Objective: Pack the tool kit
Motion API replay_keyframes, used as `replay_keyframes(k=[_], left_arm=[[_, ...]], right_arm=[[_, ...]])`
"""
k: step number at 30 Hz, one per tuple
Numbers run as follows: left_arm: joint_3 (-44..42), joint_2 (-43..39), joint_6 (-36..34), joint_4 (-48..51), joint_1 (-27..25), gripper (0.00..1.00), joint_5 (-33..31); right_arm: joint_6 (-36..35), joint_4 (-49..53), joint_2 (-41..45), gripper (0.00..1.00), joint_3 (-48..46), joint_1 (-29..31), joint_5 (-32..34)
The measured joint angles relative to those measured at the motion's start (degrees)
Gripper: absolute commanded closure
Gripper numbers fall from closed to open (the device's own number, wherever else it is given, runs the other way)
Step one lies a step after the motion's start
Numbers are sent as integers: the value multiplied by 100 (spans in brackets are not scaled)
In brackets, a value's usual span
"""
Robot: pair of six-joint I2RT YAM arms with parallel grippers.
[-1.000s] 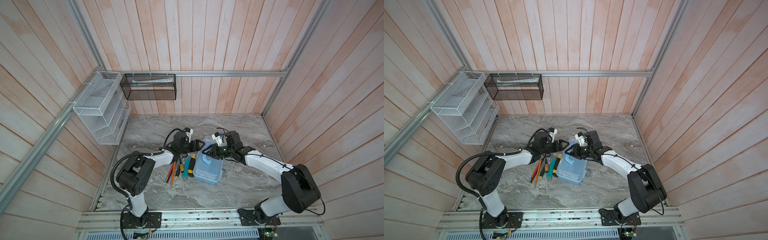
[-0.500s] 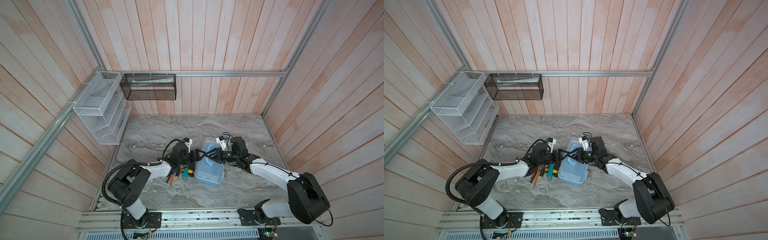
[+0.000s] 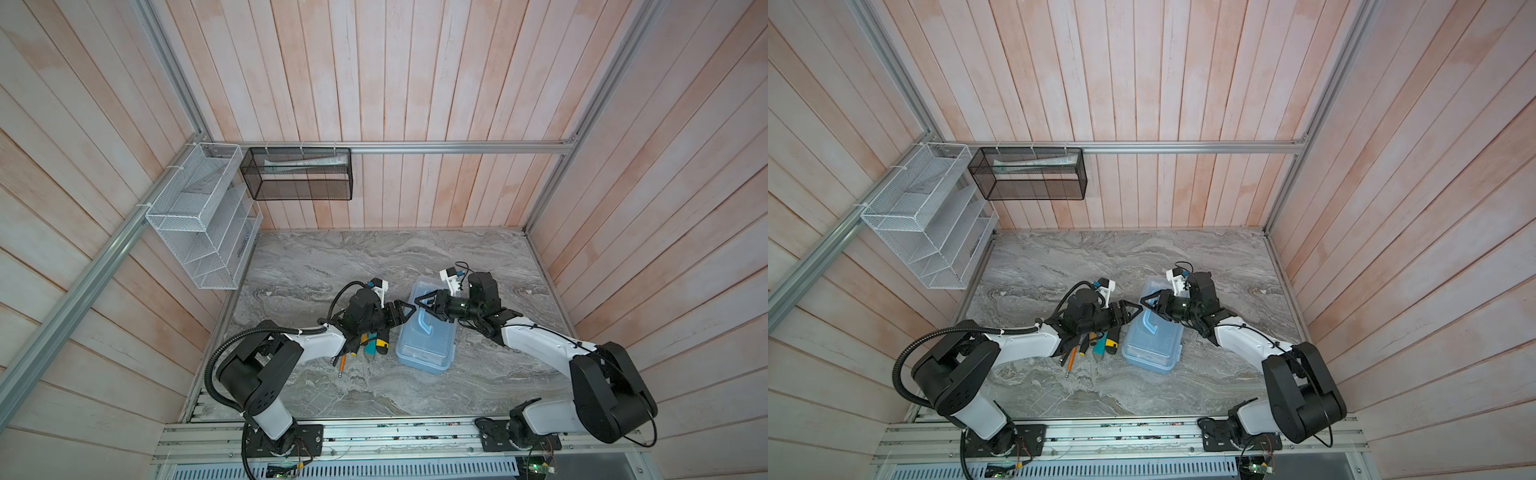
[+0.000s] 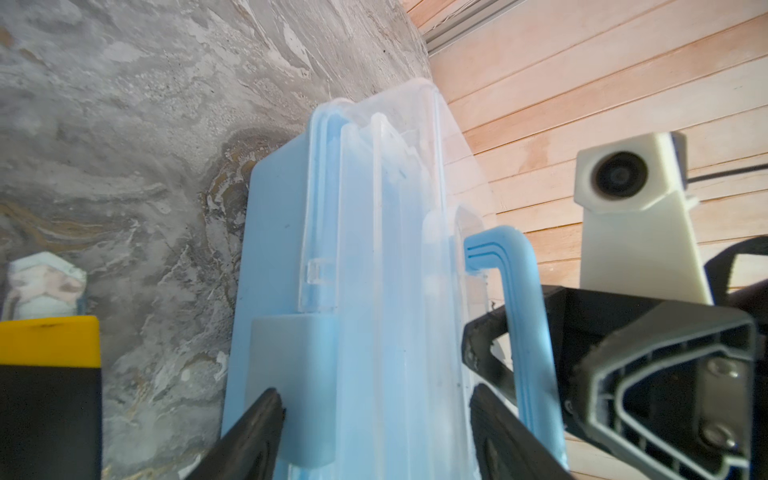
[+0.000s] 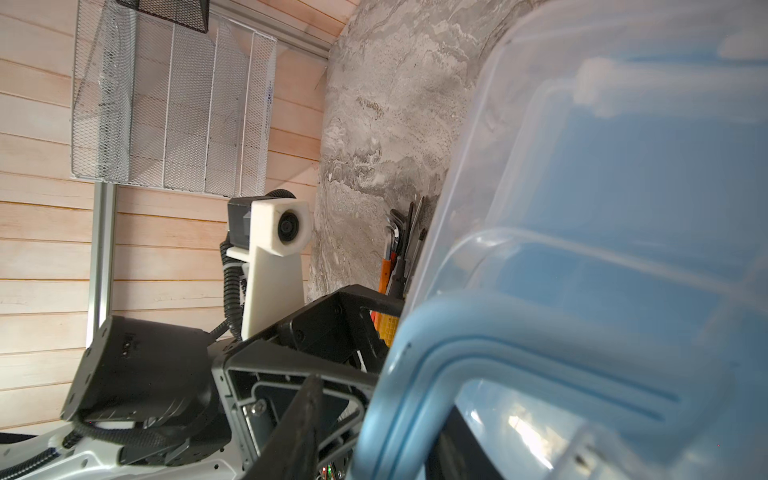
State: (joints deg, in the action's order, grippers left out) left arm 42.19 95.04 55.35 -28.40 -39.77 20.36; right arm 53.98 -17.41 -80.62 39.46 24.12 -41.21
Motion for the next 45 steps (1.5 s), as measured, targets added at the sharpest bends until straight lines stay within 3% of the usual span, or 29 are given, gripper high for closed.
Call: replay_keyframes(k=[2,11,17,25,32,45], left_arm=[[-7,-2,15,2,-13,27,-33],[-4,-164,-232,162,-37,25,-201],[-48,-688,-509,313,105,23,-219],[-393,-1309,-776,57,833,22,319],[-398,-846,-774,-645,901,22,1325],[-389,326,-334,-1797,955,23,2203]], right_arm=[[4,-17,-15,66,0,-7,-13],[208,103,-114,100,87,-57,-197],[146,-42,-151,100,79,-420,-584],[1108,-2214,-595,100,-352,-1307,-1696],[2400,-4653,-1502,100,-479,-1403,-2610],[2376,-4988,-1587,100,-525,-1410,-2900]])
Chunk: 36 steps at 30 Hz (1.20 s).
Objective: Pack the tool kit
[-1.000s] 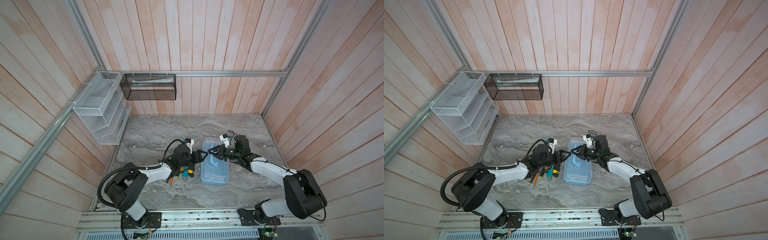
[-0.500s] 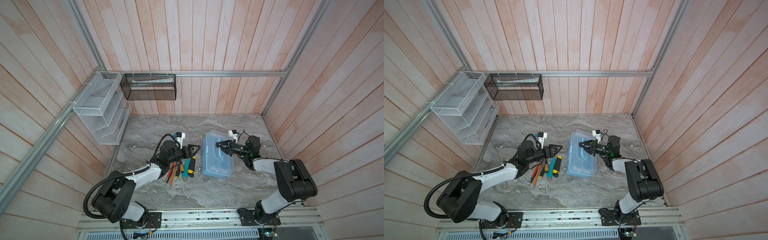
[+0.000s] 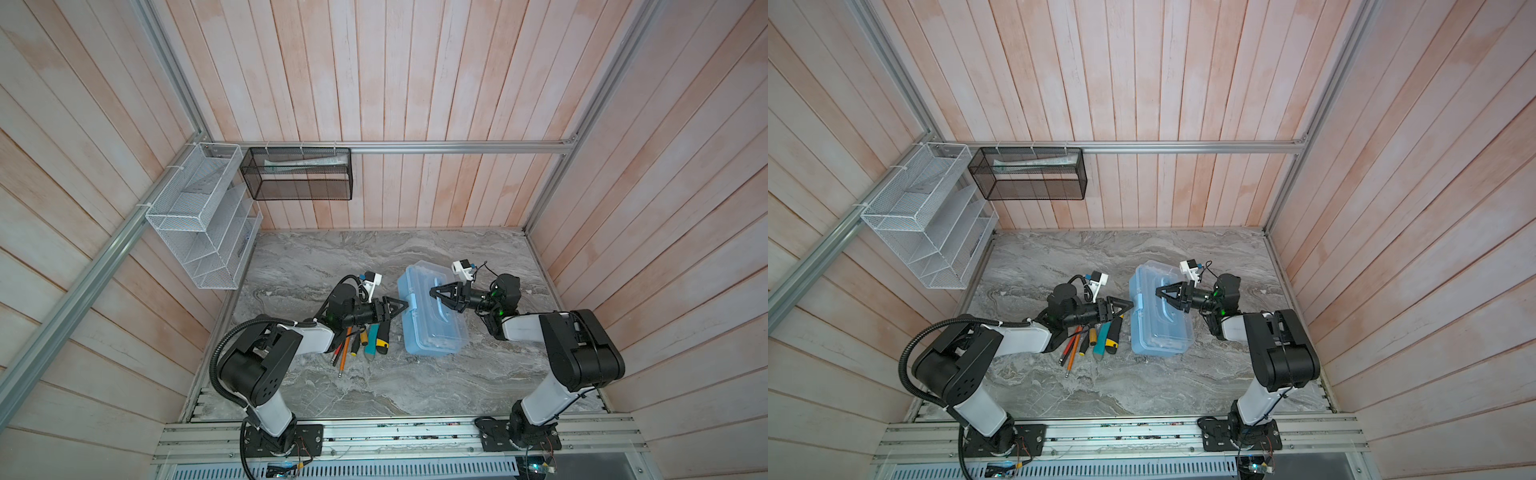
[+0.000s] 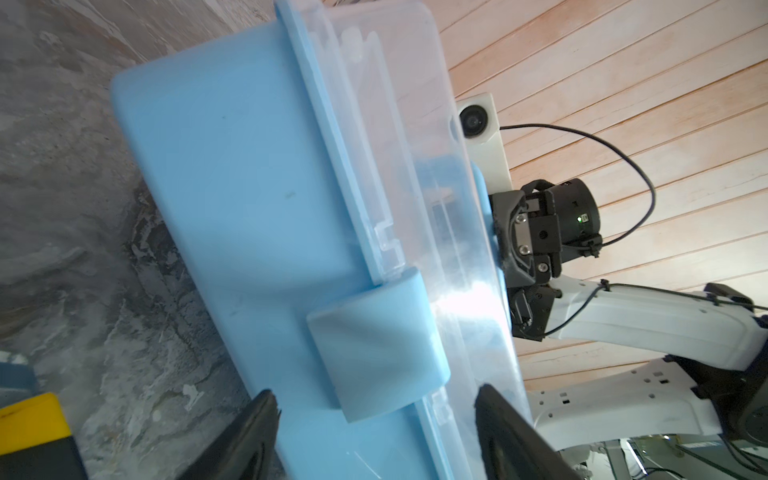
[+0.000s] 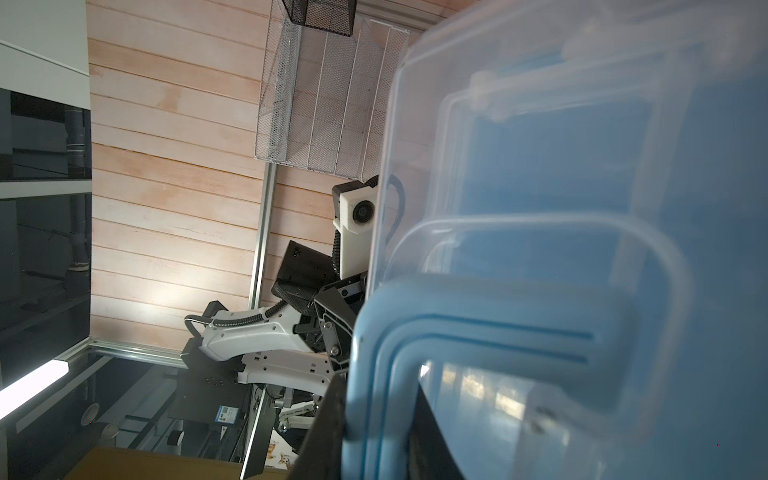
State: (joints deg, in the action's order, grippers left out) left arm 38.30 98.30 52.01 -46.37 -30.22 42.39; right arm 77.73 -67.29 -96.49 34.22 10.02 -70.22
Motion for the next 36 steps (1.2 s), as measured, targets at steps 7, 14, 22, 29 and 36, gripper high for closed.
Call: replay_keyframes(k=[7,14,22,29,36], left_arm=[[177,295,258,-391,0,23,234],[354,439,409,-595,-4,24,345],[354,835,1244,-1303,55,24,507],[354,1104,2103,-1812,138,24,575],[354,1362,2844,-2404,256,24,684]], right_arm=[[-295,271,116,100,-20,28,52],[-623,695,227,100,15,96,195],[-1021,1493,254,100,210,111,553],[-1519,2308,313,100,439,188,730],[-1764,2570,262,100,560,223,809]])
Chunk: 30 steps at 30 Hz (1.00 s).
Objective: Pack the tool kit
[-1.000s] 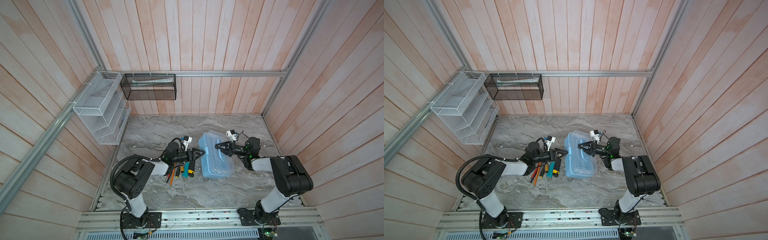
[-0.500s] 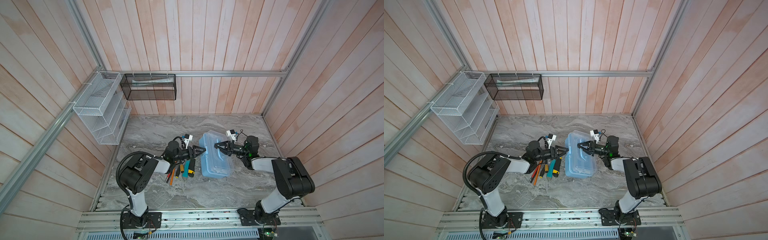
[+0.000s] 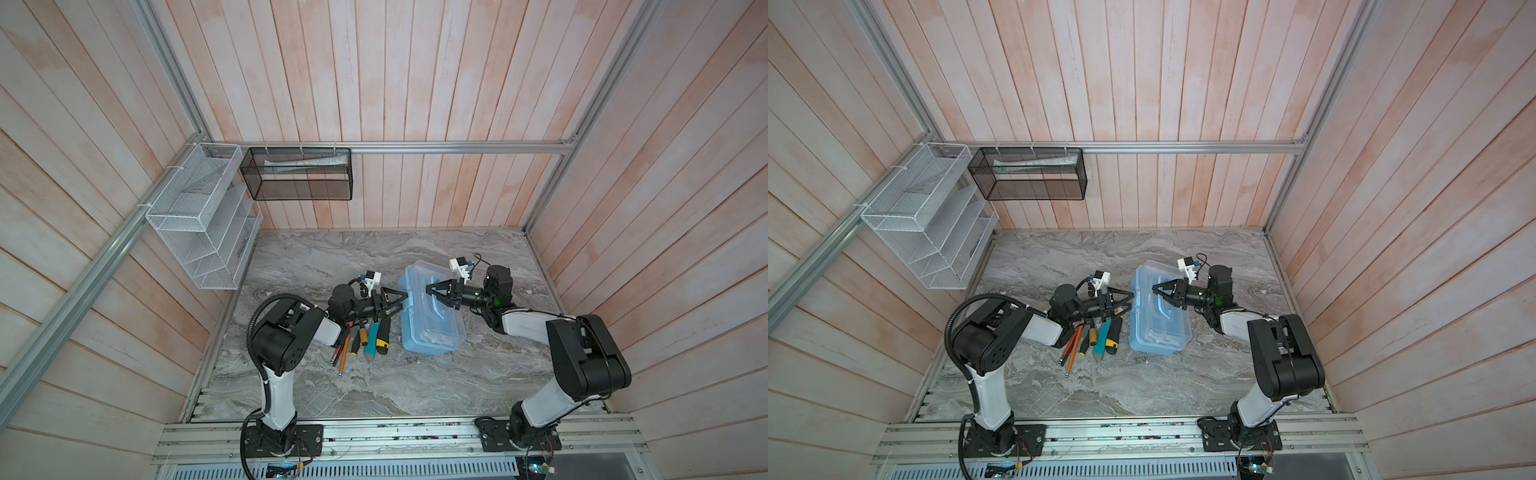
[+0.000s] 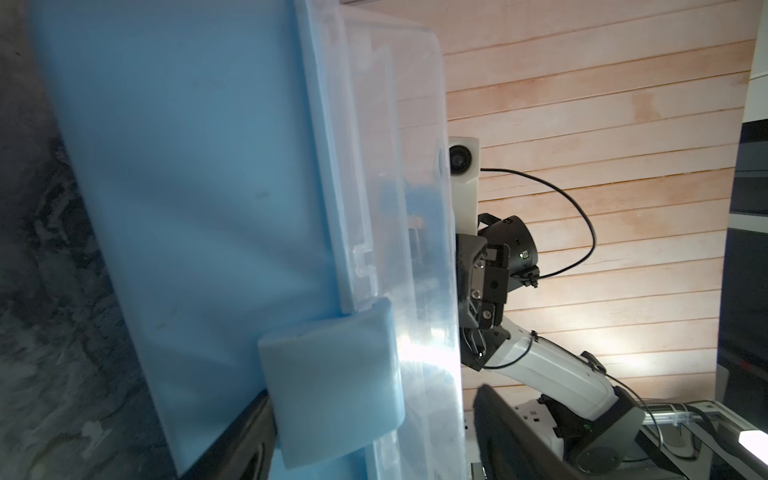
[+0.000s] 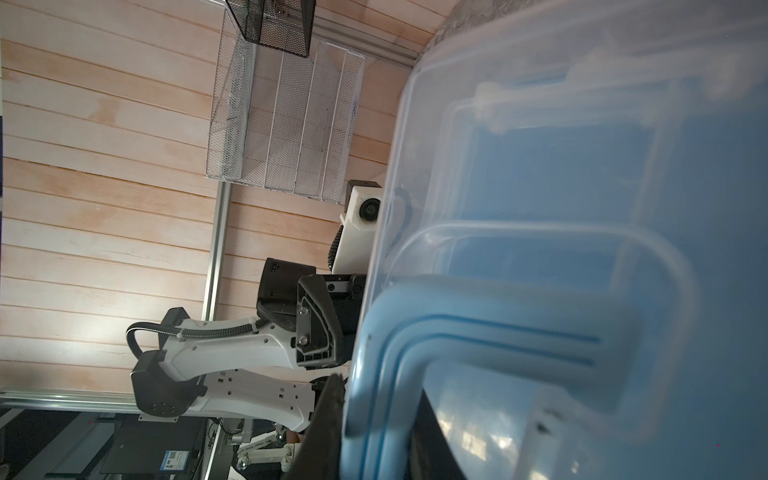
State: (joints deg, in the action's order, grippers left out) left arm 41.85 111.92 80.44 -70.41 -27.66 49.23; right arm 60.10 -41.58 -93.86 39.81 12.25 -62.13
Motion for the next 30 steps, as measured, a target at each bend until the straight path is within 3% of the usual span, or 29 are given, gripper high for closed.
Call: replay_keyframes(k=[8,12,18,22,27,30], left_arm=[[-11,-90,446,-710,149,25,146],[-35,-122,376,-586,168,24,195],[-44,-973,-1027,1403,160,21,-48],[92,-1860,-2227,2682,184,20,-520],[350,-2269,-3077,3449,188,19,-920],[352,-2232,-3281,3757,188,19,-1036]], right_arm=[[-271,326,-81,100,199,81,203],[-356,439,-72,100,243,125,254],[-820,1355,168,100,501,210,577],[-1497,2612,354,100,866,181,1355],[-2251,3932,422,100,1279,127,2138],[-2540,4319,446,100,1401,127,2214]])
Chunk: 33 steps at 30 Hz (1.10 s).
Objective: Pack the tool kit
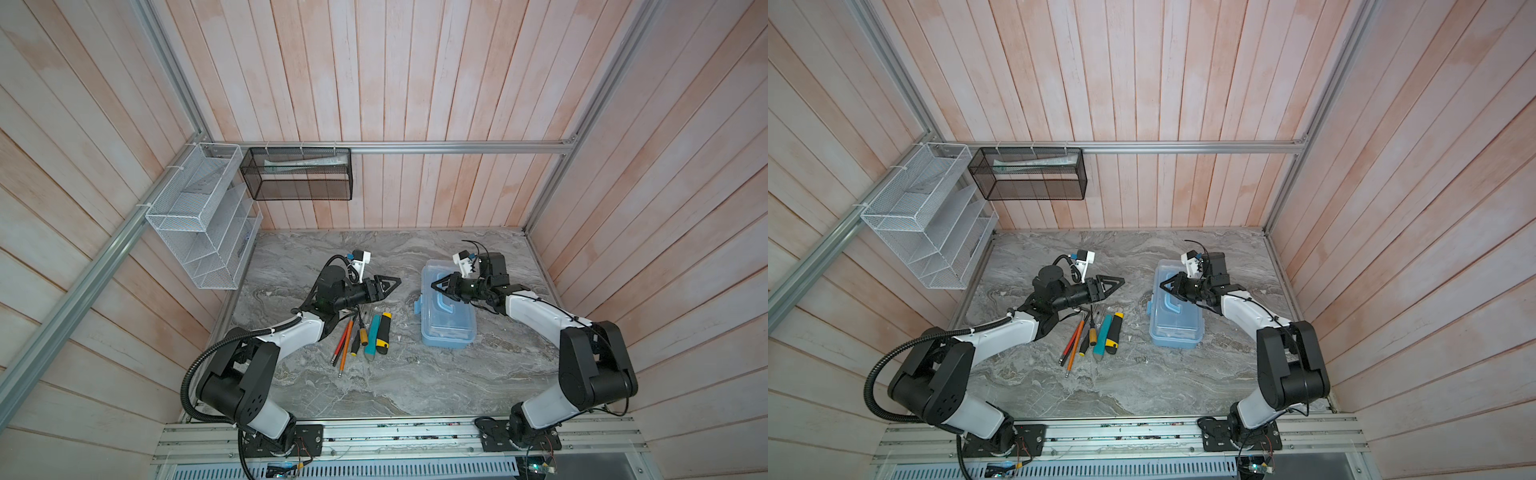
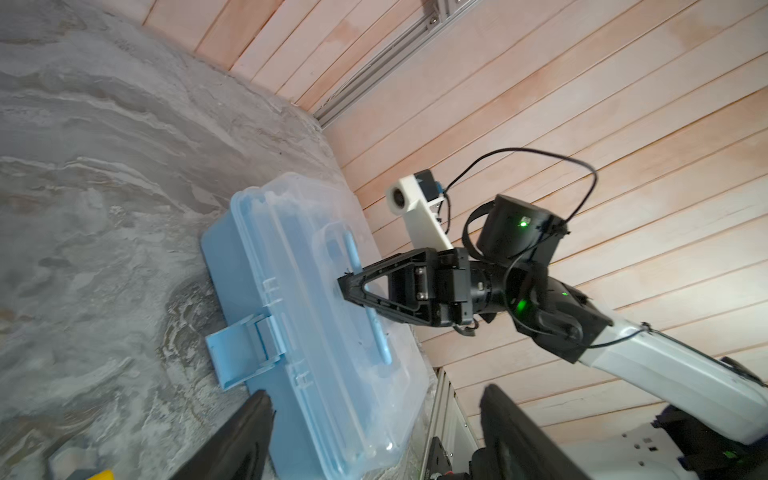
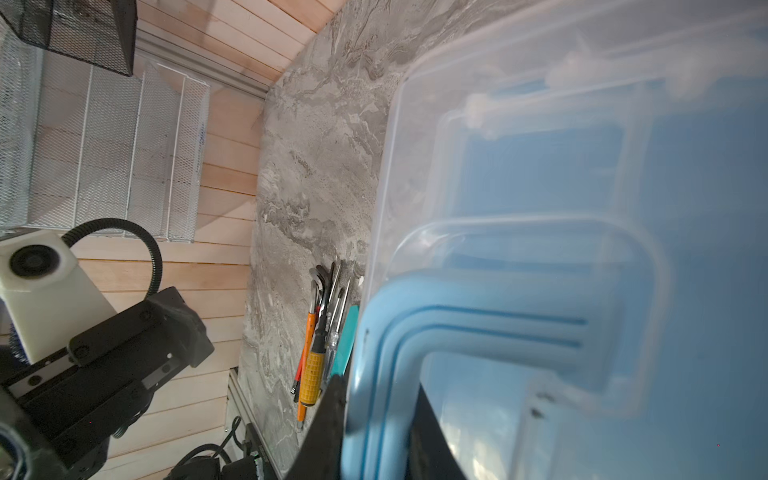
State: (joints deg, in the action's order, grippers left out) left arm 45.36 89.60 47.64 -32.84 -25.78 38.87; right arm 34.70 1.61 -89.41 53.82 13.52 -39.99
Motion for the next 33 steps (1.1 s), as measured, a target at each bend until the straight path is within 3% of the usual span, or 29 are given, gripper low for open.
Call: replay_keyframes(k=[8,16,22,33], left_arm=[[98,258,-162,282,-125,14,-57],[520,789,-155,225,-361,12,-20],[708,1178,-46,22,-459,12,52],[1274,1624,319,-422,-496,12,339]], right_arm=[[299,-949,372,100,-627,-61,-1095],[1738,-2555,378,100,-1078,-146,-1939],[2179,-2916,376,100,-1117,-146,-2181],[2271,-3163,280,100,-1178,-157,-2295]])
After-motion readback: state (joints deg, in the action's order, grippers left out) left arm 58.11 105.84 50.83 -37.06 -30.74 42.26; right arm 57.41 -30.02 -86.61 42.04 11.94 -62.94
